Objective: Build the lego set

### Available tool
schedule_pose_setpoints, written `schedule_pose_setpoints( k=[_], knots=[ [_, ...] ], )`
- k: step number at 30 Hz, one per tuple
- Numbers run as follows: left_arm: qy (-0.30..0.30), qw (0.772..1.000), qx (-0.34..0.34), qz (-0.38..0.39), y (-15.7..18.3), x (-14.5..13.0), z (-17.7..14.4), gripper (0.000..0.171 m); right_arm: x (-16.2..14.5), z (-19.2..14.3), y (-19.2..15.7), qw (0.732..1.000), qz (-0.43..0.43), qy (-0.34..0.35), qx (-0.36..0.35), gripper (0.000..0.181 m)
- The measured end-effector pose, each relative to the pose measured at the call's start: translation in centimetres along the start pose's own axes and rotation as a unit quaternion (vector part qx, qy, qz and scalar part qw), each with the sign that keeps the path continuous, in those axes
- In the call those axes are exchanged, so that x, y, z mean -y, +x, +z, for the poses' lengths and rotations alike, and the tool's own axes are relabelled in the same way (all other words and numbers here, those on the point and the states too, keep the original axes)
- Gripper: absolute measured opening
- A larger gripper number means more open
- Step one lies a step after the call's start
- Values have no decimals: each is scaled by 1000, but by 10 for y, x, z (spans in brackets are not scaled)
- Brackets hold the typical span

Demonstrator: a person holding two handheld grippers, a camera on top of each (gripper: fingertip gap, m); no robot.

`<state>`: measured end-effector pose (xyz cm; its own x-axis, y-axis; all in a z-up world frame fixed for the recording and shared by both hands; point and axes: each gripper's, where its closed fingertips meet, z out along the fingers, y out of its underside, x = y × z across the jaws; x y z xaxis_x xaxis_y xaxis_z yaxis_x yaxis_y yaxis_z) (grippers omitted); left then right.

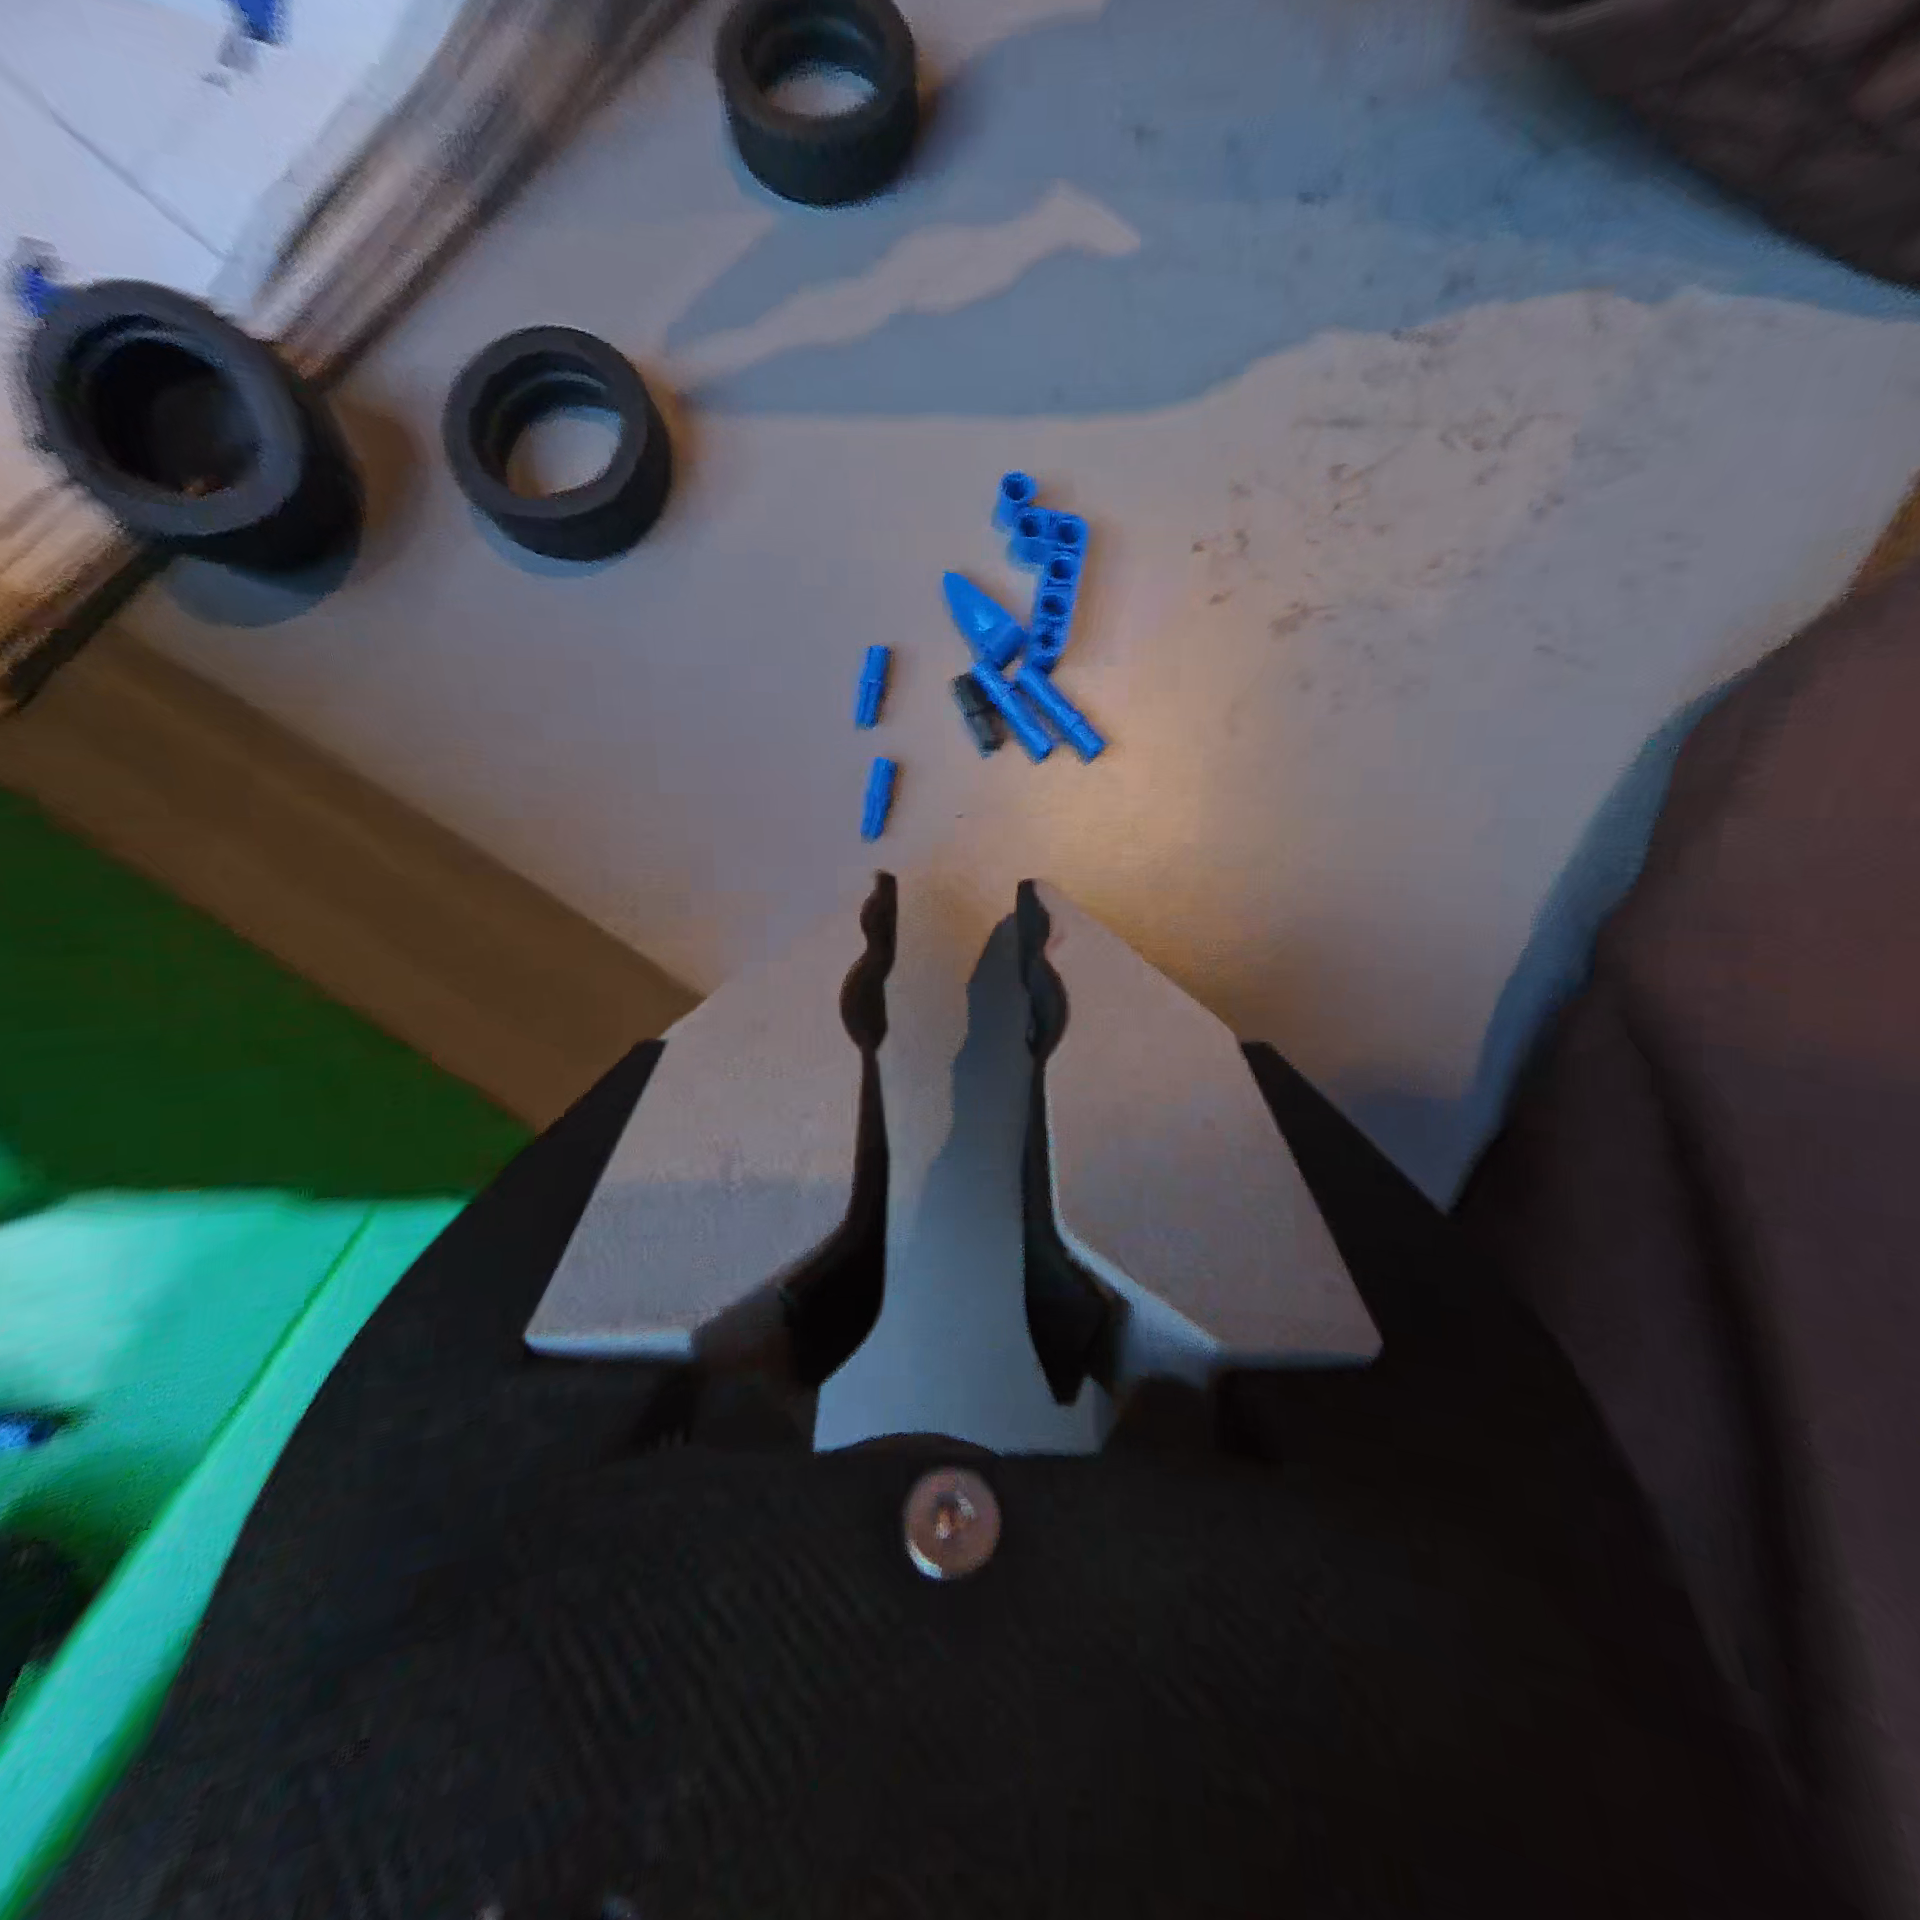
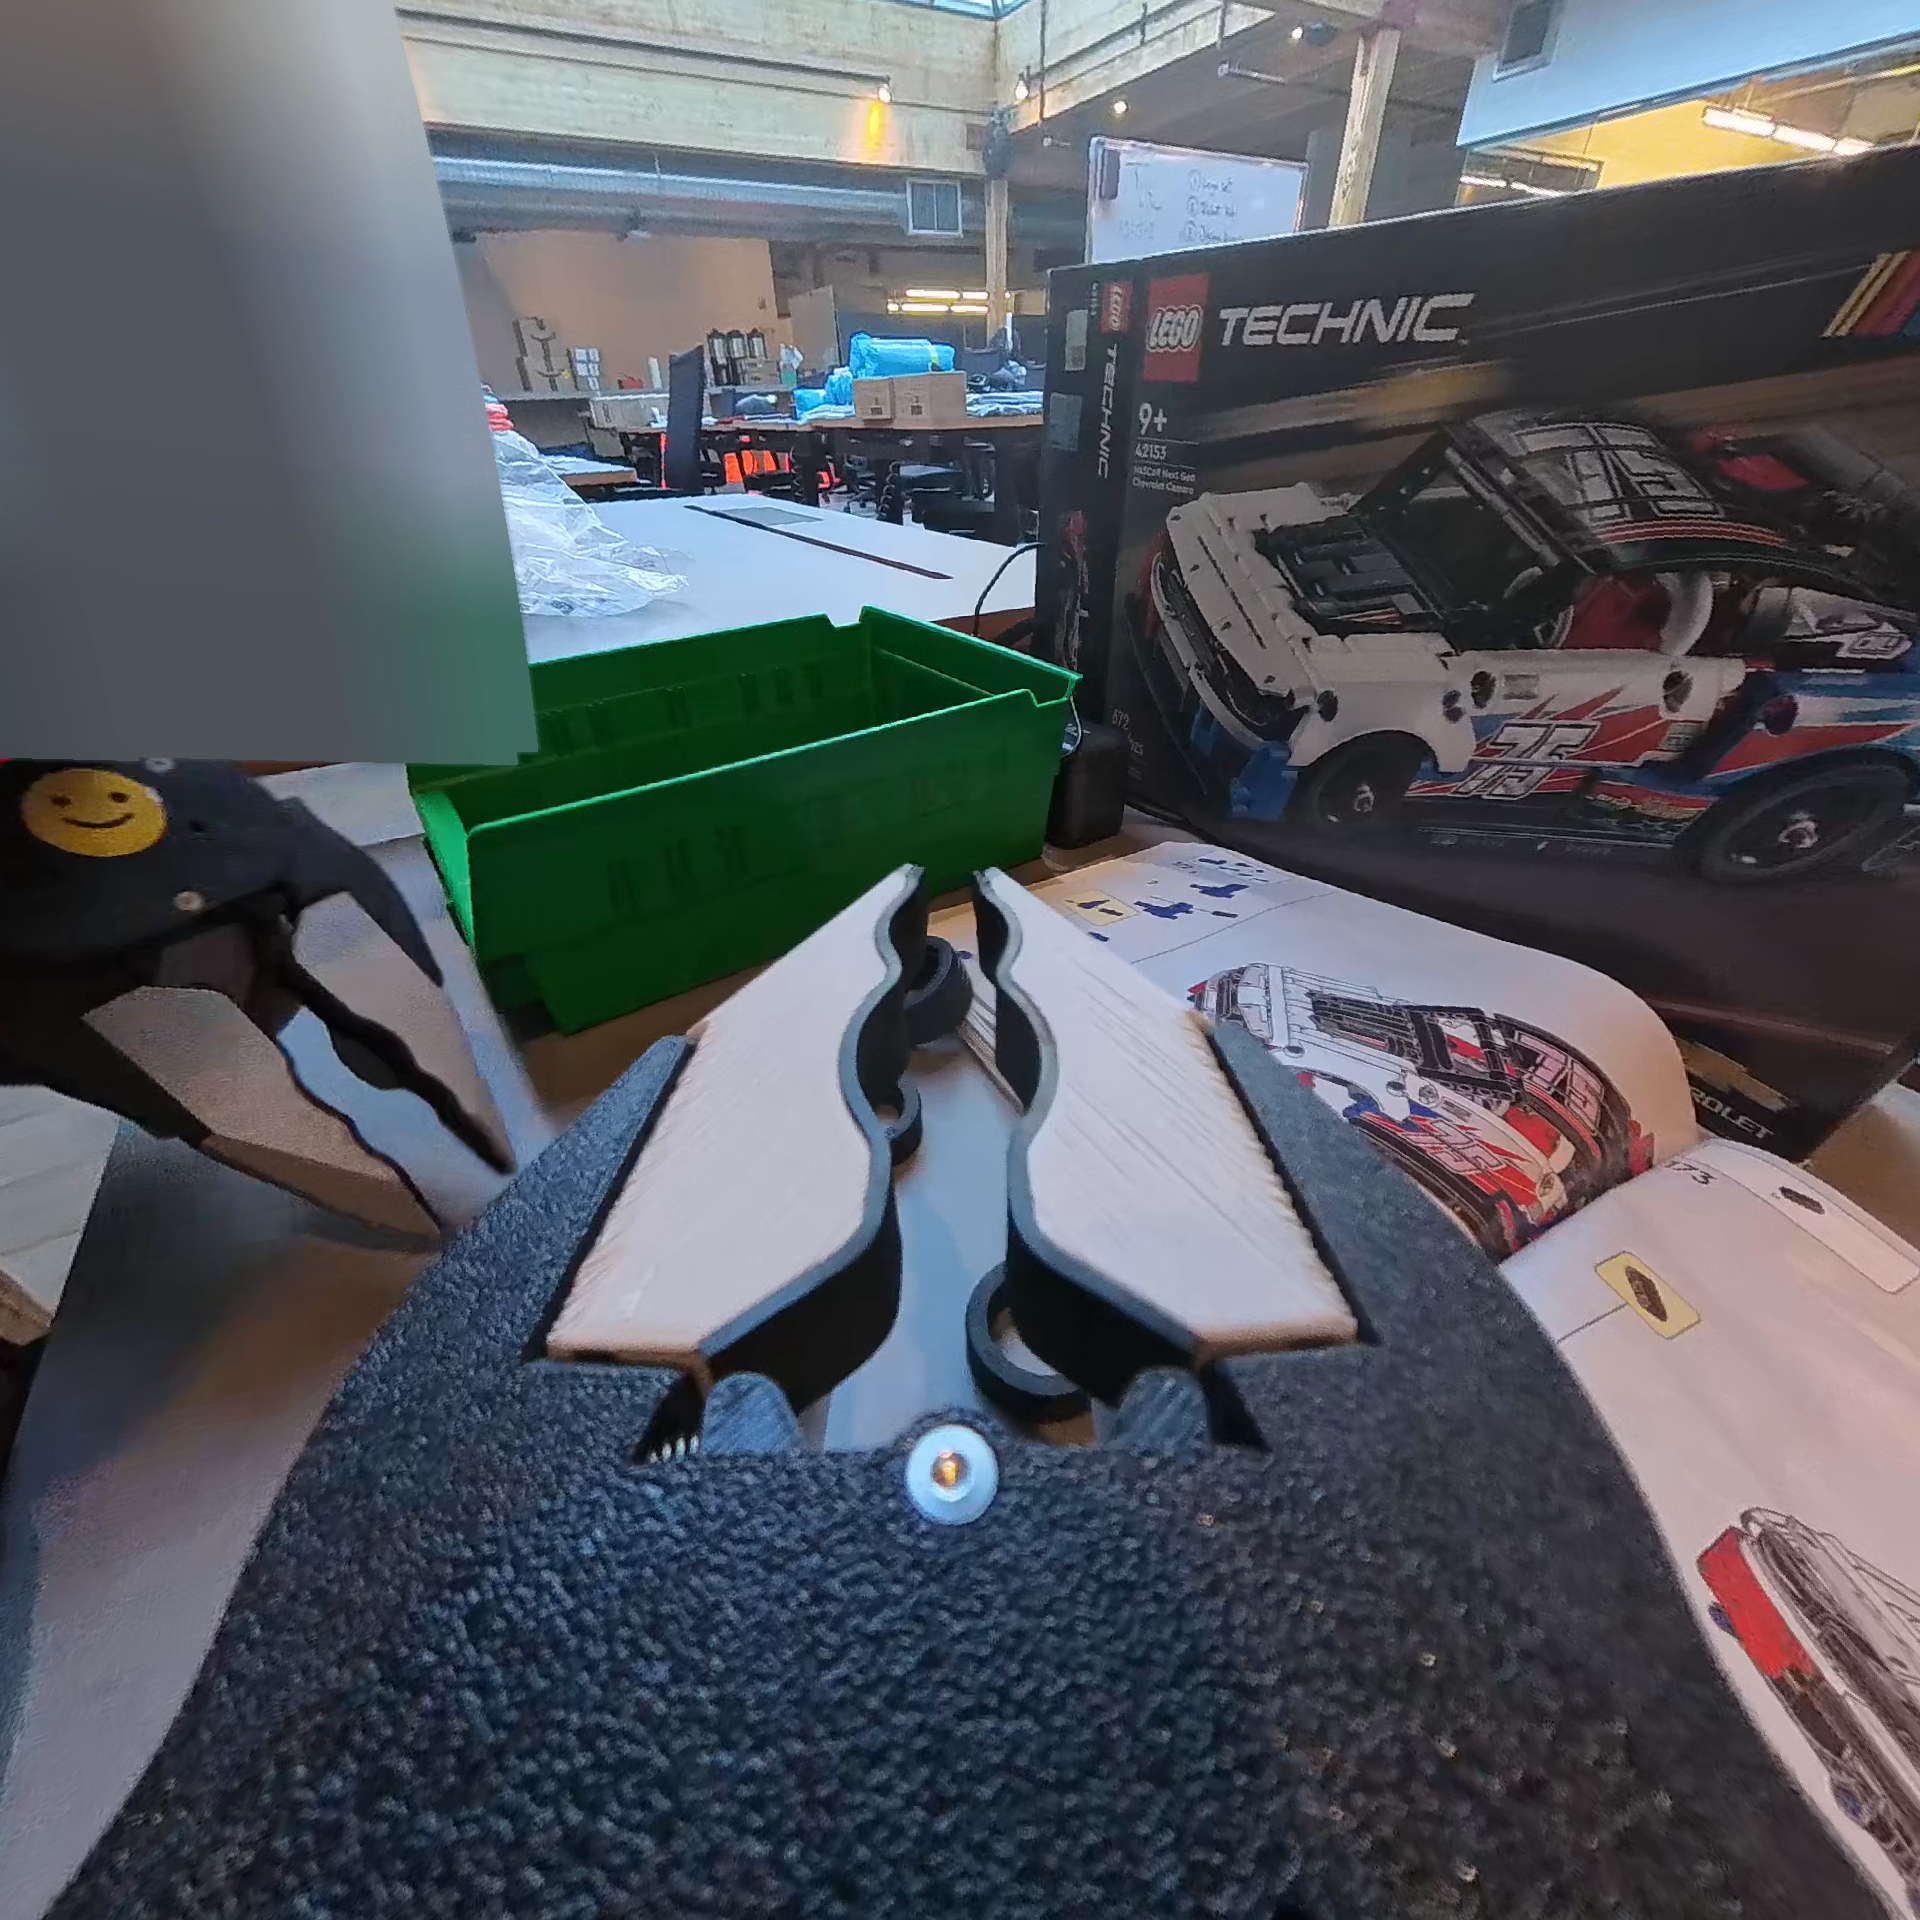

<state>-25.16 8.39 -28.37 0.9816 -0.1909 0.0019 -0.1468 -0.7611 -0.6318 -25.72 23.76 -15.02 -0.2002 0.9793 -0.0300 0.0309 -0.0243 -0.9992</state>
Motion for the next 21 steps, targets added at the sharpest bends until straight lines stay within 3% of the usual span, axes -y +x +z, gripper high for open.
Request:
schedule_pose_setpoints(
  k=[2, 5, 9, 14, 21],
  knots=[
    [49, 997, 48, -18, -14, -4, -6, 27, -2, 1, 2, 1000, 0, -3, -3, 9],
    [136, 988, 42, -67, -14, 0, -16, 34, -7, 4, 3, 1000, -7, -11, -7, 9],
    [237, 967, 74, -52, -23, 19, -41, 38, -13, 9, 1, 999, -23, -23, -10, 9],
    [250, 967, 29, -46, -20, 24, -41, 40, -20, 14, -2, 999, -34, -37, -9, 10],
    [296, 953, 50, -46, -25, 30, -55, 36, -17, 13, -6, 998, -51, -32, -16, 10]
  ],
)
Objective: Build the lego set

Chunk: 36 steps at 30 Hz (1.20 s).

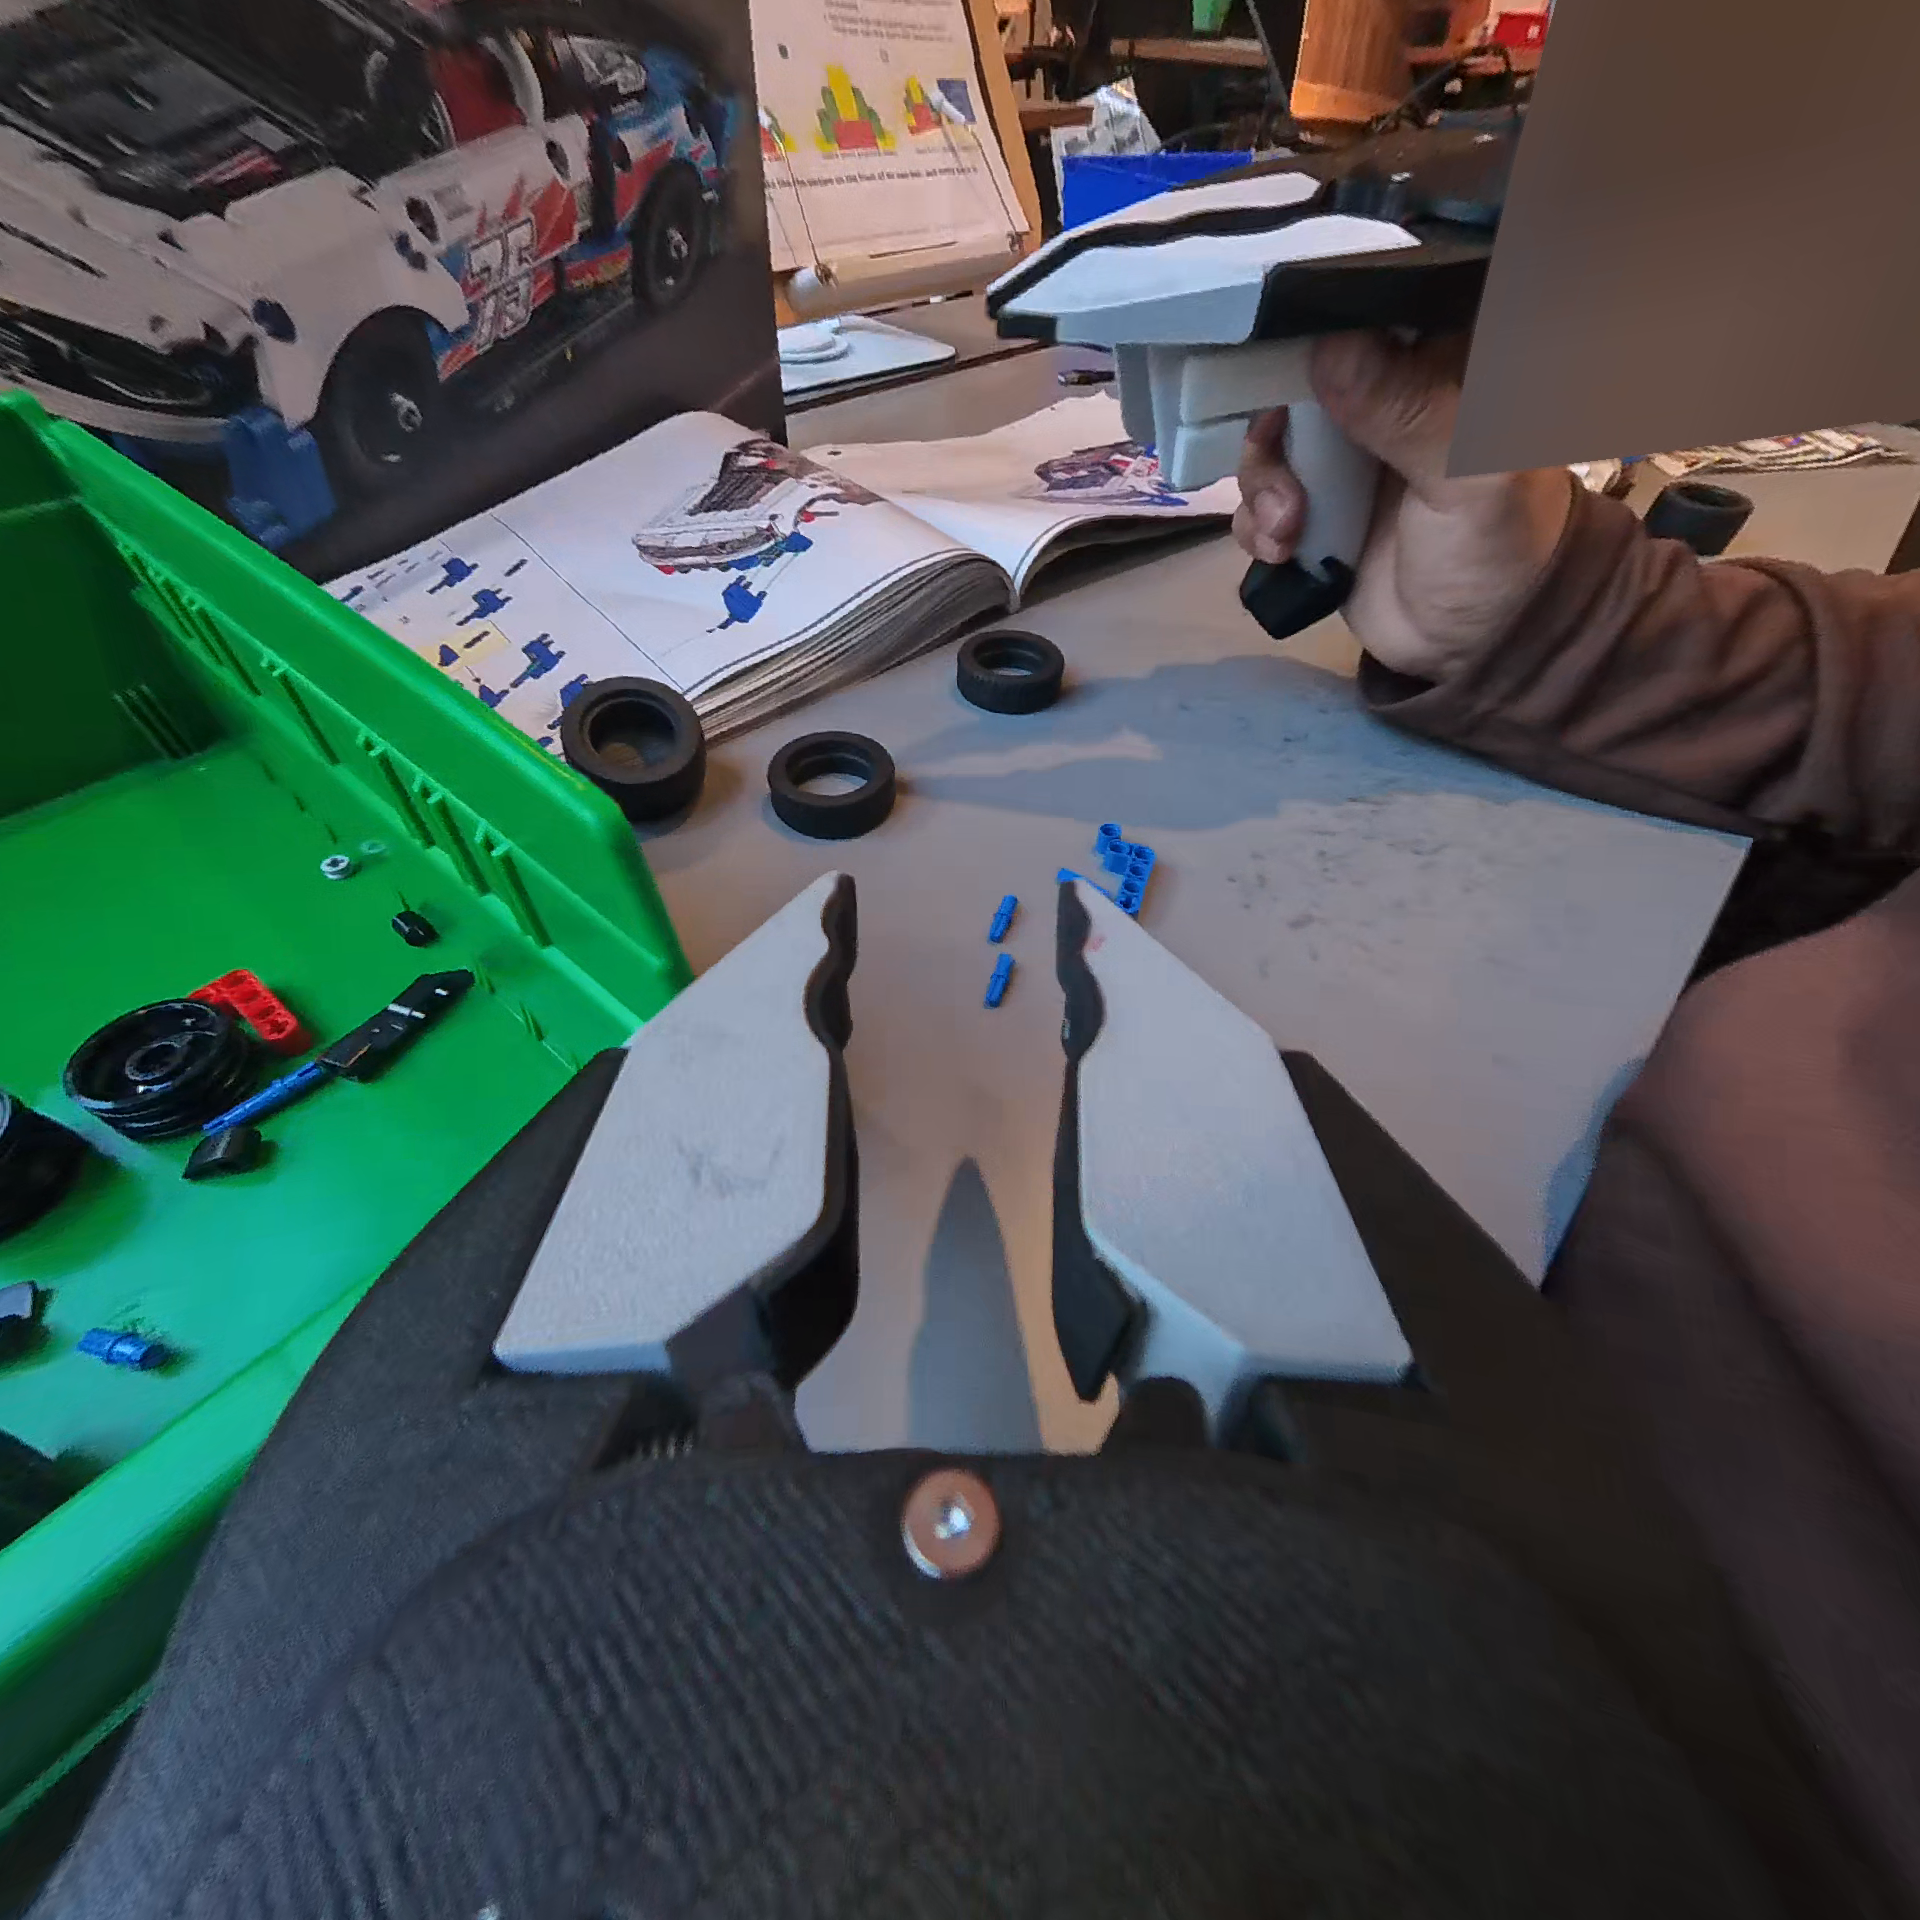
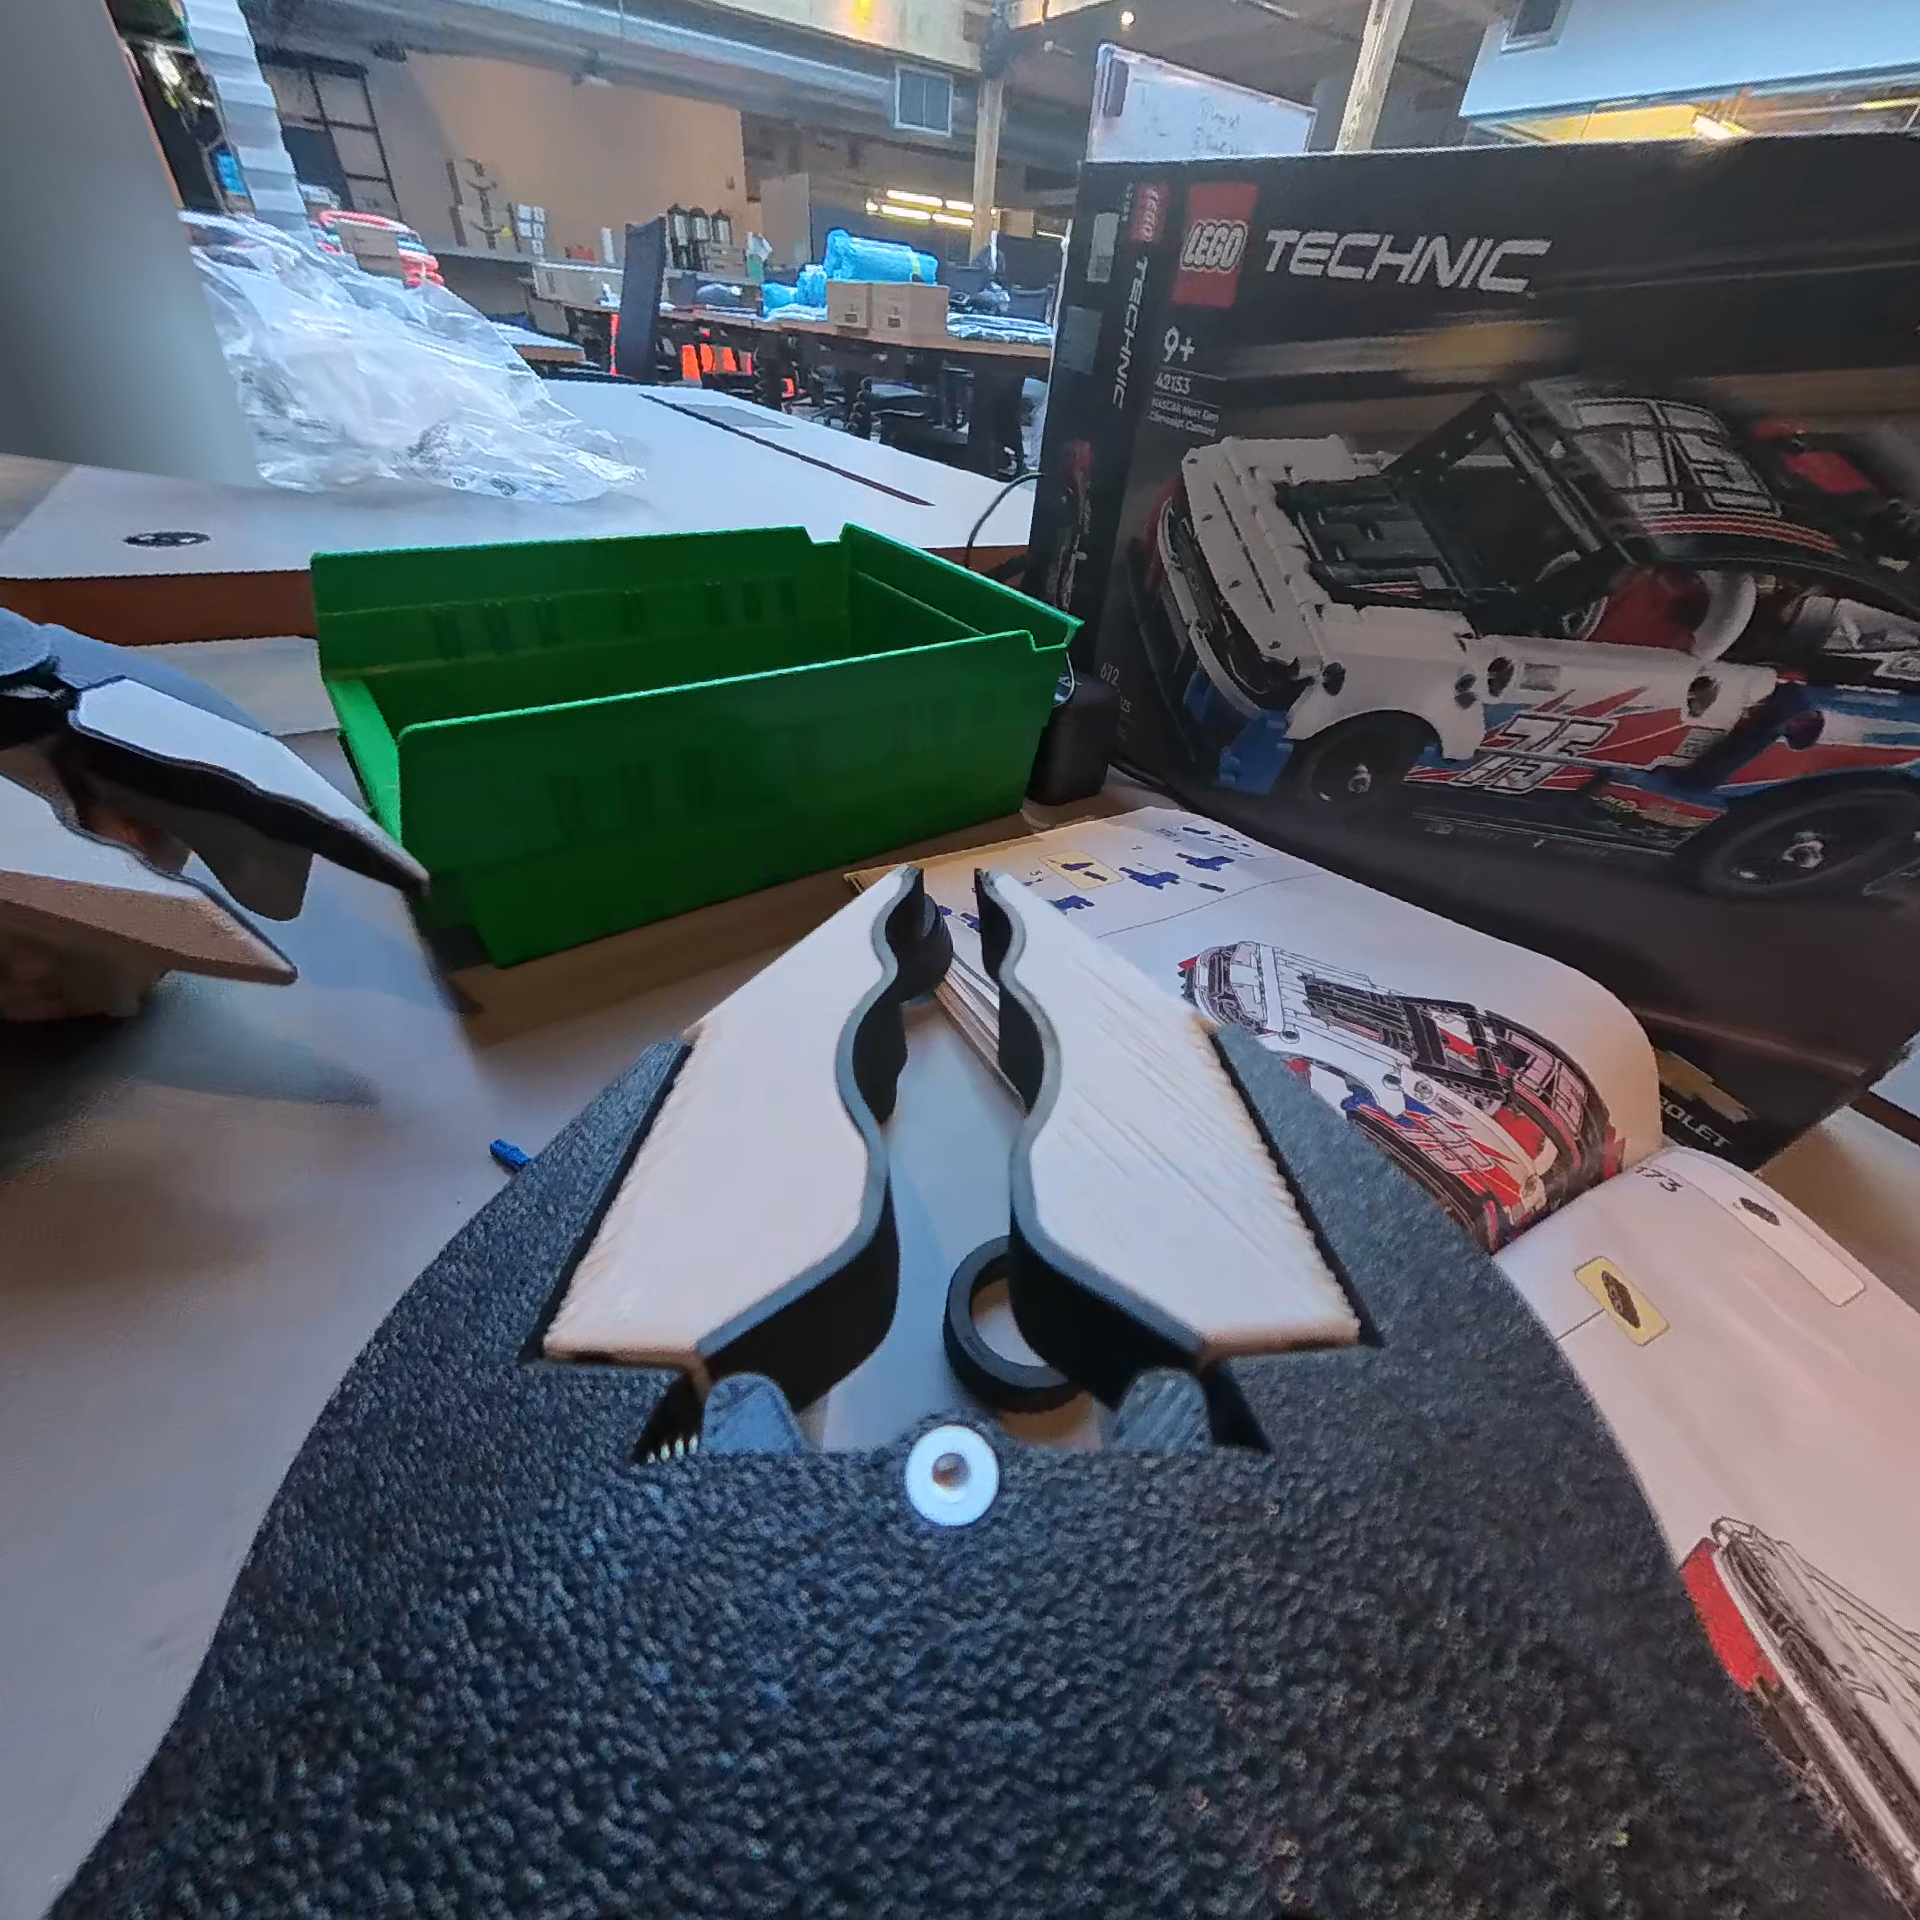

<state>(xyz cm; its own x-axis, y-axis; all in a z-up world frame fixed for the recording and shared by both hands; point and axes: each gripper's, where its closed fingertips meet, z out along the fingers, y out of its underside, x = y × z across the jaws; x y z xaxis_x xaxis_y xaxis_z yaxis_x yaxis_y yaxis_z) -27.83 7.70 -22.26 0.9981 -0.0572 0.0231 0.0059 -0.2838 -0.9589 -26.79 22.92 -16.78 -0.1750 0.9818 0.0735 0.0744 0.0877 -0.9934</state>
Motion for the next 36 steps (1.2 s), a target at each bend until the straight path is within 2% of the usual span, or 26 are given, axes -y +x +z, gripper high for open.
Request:
schedule_pose_setpoints(
  k=[18, 23, 30, 34, 36],
  knots=[
    [23, 999, -23, -39, -3, 6, -5, 34, -1, 2, -9, 1000, 0, -1, 1, 10],
    [20, 999, -27, -33, -1, 5, -4, 32, -6, 9, -20, 999, 12, -9, 29, 10],
    [17, 999, -31, -26, 1, 4, -2, 21, -9, 22, -52, 993, 46, -6, 113, 9],
    [-41, 996, -51, -68, -2, -10, 11, 27, -10, 28, -68, 986, 60, -1, 156, 9],
    [-44, 994, -57, -86, -4, -10, 12, 23, -15, 31, -66, 987, 55, -11, 150, 10]
  ],
)
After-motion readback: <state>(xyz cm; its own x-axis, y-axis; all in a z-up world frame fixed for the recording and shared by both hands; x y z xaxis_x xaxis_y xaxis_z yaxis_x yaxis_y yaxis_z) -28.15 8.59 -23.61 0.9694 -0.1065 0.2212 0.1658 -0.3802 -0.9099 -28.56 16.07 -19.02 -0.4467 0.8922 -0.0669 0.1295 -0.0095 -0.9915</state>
